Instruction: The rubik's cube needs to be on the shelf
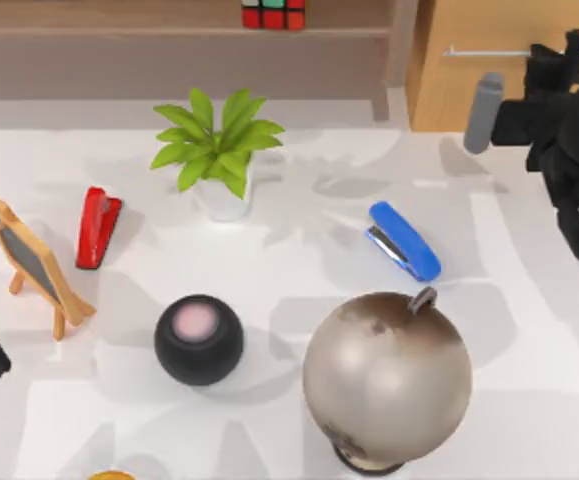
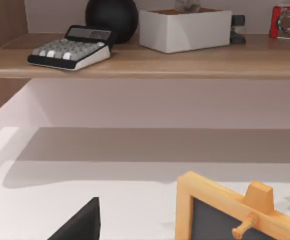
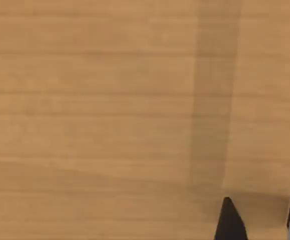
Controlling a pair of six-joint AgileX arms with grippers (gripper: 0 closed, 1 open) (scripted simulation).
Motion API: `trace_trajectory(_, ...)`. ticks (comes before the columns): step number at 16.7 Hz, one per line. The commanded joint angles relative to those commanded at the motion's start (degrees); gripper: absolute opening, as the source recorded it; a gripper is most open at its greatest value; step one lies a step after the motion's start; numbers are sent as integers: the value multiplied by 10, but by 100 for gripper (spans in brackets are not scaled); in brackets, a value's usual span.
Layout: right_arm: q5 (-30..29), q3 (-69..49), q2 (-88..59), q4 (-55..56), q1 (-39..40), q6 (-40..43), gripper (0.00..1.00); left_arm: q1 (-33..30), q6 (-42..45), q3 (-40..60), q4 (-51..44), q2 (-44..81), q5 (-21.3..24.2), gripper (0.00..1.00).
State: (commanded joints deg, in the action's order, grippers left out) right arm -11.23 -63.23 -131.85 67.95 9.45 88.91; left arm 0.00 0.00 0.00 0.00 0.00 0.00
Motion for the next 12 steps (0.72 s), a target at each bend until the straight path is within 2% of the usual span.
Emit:
trace_trajectory(6, 0, 0, 0, 0, 0, 0, 98, 0, 0, 0, 0, 0, 0, 100)
trace_trajectory(12, 0, 0, 0, 0, 0, 0, 100, 0, 0, 0, 0, 0, 0, 100)
